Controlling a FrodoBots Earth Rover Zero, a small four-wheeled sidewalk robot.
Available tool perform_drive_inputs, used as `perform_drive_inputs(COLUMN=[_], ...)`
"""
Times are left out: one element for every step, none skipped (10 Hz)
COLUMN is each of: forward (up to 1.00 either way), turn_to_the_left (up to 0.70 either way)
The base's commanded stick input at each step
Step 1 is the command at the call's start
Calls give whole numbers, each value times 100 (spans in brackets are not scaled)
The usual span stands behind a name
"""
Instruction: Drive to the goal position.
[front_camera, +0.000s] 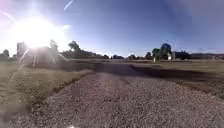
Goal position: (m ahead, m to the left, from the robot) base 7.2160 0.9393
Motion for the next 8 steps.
perform_drive_inputs(forward=[50, 50, 50, 50, 50, 50, 50, 50], turn_to_the_left=[-12, 0, 0, 0, 0, 0, 0, 0])
